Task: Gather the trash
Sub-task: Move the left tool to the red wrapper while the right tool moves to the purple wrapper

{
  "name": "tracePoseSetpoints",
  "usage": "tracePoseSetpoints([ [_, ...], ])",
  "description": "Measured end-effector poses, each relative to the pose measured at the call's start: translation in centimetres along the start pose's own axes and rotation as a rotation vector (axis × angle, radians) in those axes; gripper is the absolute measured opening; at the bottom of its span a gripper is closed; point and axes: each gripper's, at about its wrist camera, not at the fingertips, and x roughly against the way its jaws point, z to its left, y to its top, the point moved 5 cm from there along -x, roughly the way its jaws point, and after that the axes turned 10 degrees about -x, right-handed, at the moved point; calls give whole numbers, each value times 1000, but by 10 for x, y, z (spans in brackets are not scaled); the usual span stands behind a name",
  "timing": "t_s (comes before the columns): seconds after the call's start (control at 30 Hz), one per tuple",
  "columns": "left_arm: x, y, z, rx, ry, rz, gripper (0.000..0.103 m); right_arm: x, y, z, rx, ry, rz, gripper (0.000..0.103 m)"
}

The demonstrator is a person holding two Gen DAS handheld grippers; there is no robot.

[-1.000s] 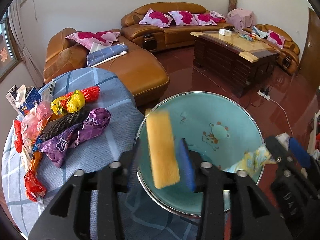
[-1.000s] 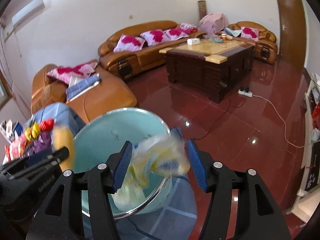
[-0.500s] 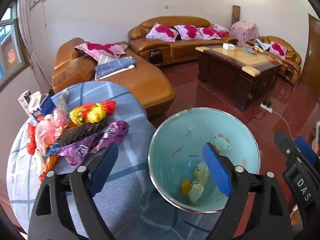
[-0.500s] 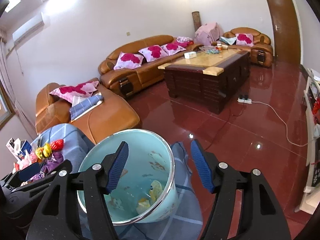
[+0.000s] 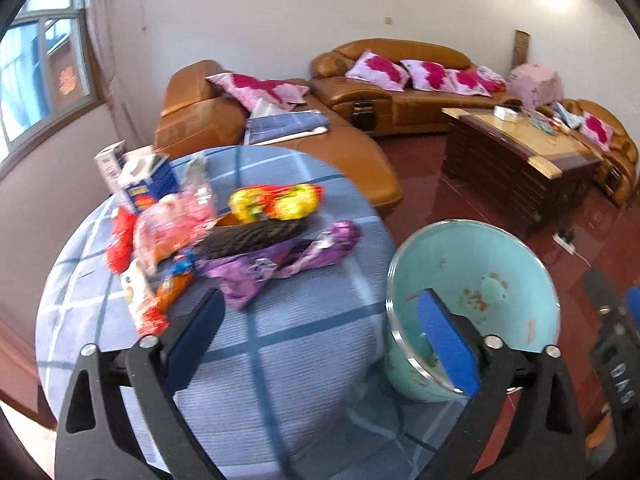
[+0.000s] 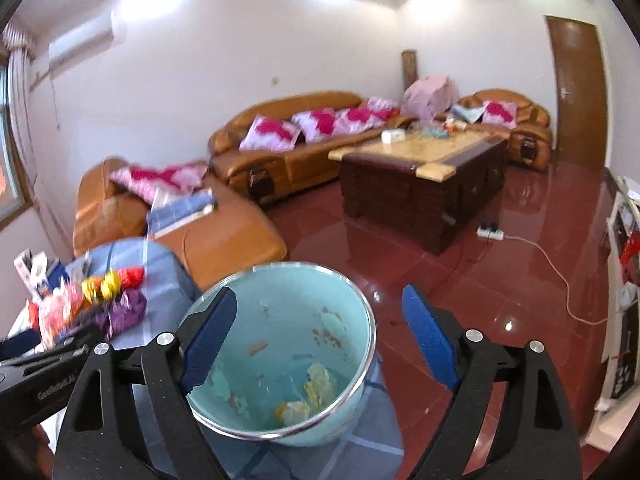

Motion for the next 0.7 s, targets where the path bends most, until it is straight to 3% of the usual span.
tracePoseSetpoints([
  [0.13,3,-10,21,15,42,4,96,1,-2,7,26,31,28,84],
  [0.4,-1,-32,61,84,55,48,96,11,-16,52,174,94,45,87],
  [0.7,-7,-68,134,183,143,98,96,-1,-43,97,233,131,121,86],
])
